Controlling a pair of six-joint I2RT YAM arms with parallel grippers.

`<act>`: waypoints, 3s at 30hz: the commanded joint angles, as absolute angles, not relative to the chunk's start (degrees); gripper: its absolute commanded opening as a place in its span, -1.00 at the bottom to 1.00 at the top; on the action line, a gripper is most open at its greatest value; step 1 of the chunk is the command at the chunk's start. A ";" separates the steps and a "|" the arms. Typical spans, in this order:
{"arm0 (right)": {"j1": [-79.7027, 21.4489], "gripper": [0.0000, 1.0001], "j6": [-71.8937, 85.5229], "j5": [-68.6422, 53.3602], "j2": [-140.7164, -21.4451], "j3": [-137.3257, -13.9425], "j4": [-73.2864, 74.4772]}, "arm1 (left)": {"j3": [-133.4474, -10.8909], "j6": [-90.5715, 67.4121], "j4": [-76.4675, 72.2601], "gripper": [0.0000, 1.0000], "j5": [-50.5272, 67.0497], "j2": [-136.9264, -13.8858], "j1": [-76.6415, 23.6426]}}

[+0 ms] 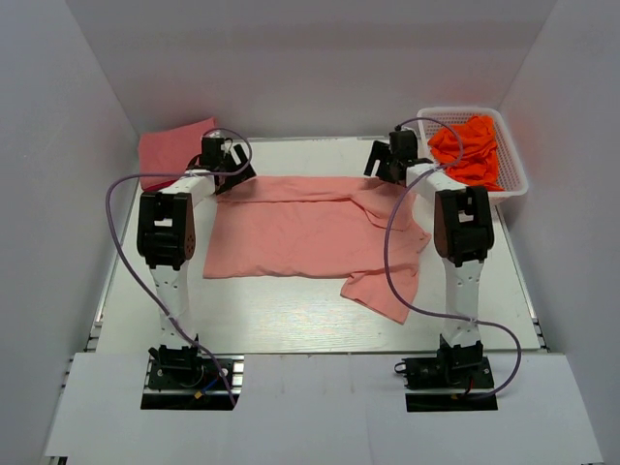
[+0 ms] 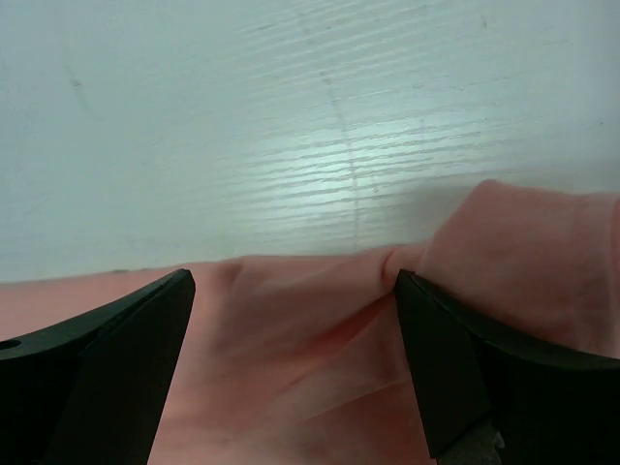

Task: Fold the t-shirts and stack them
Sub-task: Fold the flattened tshirt in 1/3 of the way

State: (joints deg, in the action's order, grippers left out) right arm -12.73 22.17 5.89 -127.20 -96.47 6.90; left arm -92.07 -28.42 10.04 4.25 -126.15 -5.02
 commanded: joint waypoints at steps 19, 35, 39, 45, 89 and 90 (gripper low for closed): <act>-16.16 0.81 0.89 -1.77 -123.68 -106.89 7.54 | -99.13 -23.73 13.00 0.99 7.99 -122.08 -5.10; -24.78 0.81 11.42 12.56 -101.69 -81.49 33.05 | -66.55 -33.11 23.12 0.99 -2.01 -86.50 -5.10; -25.22 0.81 13.79 13.45 -105.10 -82.61 33.22 | -62.50 -39.20 26.10 0.99 -6.94 -80.43 -5.10; -25.23 0.66 17.66 14.85 -110.91 -86.48 32.97 | -56.87 -41.22 29.62 0.99 -5.45 -77.17 -5.10; -25.05 -1.00 11.69 14.68 -116.55 -96.94 42.36 | -55.63 -40.17 32.08 0.99 -6.59 -77.70 -5.10; -25.14 -1.00 10.99 14.76 -116.46 -97.03 43.15 | -55.63 -40.17 32.08 0.99 -6.59 -77.70 -5.10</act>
